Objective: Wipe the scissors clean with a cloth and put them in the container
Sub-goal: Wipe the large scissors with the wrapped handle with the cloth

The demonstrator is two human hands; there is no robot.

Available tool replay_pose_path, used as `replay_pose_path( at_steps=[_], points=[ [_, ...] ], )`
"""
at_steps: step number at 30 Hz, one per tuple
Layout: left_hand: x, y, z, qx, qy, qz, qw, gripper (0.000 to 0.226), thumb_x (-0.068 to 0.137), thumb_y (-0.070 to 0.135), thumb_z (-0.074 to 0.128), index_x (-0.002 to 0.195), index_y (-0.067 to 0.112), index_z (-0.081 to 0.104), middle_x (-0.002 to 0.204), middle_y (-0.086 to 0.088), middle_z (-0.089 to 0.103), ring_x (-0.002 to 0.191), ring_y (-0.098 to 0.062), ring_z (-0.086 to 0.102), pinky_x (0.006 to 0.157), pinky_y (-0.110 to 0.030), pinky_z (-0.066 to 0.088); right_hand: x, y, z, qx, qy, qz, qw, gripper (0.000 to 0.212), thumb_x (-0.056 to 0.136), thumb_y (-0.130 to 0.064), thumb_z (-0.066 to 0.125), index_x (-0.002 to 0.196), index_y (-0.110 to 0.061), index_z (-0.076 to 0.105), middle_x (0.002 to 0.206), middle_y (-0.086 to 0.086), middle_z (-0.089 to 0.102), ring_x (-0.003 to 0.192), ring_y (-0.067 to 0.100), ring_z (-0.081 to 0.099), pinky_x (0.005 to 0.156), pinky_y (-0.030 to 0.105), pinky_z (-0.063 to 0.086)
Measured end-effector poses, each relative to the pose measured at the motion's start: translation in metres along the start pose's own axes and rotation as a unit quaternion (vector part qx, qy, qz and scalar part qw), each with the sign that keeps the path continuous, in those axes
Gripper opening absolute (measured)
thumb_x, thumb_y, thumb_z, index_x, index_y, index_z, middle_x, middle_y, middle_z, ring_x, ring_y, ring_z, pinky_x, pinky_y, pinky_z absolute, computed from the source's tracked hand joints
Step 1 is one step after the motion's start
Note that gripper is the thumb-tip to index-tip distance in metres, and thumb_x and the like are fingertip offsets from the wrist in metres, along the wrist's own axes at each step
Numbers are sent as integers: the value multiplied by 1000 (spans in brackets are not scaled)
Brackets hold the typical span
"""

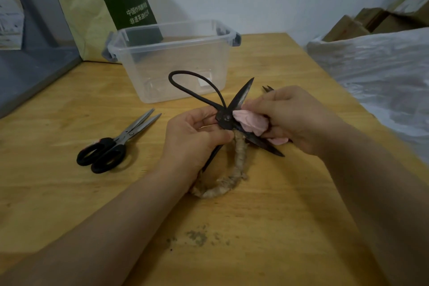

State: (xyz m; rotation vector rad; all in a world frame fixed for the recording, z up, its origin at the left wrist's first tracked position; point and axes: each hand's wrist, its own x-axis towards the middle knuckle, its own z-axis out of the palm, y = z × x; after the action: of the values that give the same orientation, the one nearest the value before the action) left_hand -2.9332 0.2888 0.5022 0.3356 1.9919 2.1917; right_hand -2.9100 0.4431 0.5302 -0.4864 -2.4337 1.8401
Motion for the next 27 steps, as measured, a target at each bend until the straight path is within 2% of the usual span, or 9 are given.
replay_pose_path(
  at_steps=[1, 3, 6, 9, 14, 20, 23, 25, 27],
  points=[
    [0, 0, 0, 2, 0, 7, 1000, 43, 67, -21, 68, 100, 6, 67, 95, -10, 73, 84, -21, 71, 73, -25, 58, 1, 0, -4, 34, -20, 11, 999, 14, 89, -15, 64, 91, -4, 72, 75, 18, 68, 52, 23, 56, 45, 22, 40],
    [-1, 2, -1, 11, -6, 22, 1000, 45, 66, -20, 69, 102, 6, 66, 95, -9, 73, 83, -18, 71, 71, -24, 58, 2, 3, -8, 44, -45, 7, 998, 6, 82, -7, 68, 84, -9, 73, 75, 18, 66, 61, 28, 46, 51, 26, 30],
    [0, 1, -1, 19, -15, 43, 999, 45, 66, -21, 69, 99, 9, 66, 91, -5, 73, 78, -12, 71, 66, -19, 57, 1, 5, -4, 44, -50, -7, 998, 12, 70, -12, 78, 79, -12, 71, 69, 5, 67, 51, 13, 51, 43, 20, 29],
    [-1, 1, -1, 28, -19, 57, 998, 45, 66, -21, 69, 101, 7, 66, 89, -1, 72, 74, -8, 71, 64, -17, 55, 0, 4, 1, 62, -51, -1, 997, 13, 68, -15, 79, 75, -11, 69, 61, 2, 67, 42, 7, 52, 33, 15, 28],
    [-1, 0, -2, 43, 3, 73, 996, 48, 66, -18, 71, 109, 3, 64, 97, -7, 72, 80, -14, 71, 69, -20, 57, -4, 0, 3, 79, -45, -5, 996, 13, 70, 3, 75, 69, -5, 65, 52, -2, 63, 36, 6, 51, 30, 14, 27],
    [-1, 0, -3, 39, -1, 66, 997, 43, 65, -20, 70, 101, 6, 66, 91, -3, 72, 77, -10, 71, 66, -16, 55, -5, -4, -4, -92, -16, -46, 995, 28, 67, 0, 80, 48, -15, 64, 38, -11, 54, 35, -1, 47, 35, 13, 34],
    [1, 1, -5, 40, 1, 78, 996, 43, 66, -18, 70, 99, 8, 66, 91, -2, 73, 80, -12, 72, 69, -18, 56, -4, -2, -1, -67, 2, -76, 995, 16, 67, -10, 83, 59, -18, 71, 50, -12, 63, 46, -5, 54, 38, 10, 36],
    [0, 2, -5, 39, -7, 84, 996, 43, 66, -19, 69, 97, 12, 66, 88, 3, 74, 80, -10, 71, 68, -17, 55, -3, 1, 5, -3, 11, -87, 996, 8, 70, -11, 82, 71, -12, 74, 57, -5, 65, 43, -5, 53, 37, 9, 34],
    [-1, 3, -5, 40, -11, 85, 995, 44, 67, -19, 69, 94, 15, 66, 84, 6, 74, 79, -8, 71, 67, -16, 54, -2, 3, 12, 18, 17, -96, 995, 8, 72, -7, 80, 72, -9, 72, 57, -1, 66, 42, -1, 55, 39, 12, 38]
  ],
)
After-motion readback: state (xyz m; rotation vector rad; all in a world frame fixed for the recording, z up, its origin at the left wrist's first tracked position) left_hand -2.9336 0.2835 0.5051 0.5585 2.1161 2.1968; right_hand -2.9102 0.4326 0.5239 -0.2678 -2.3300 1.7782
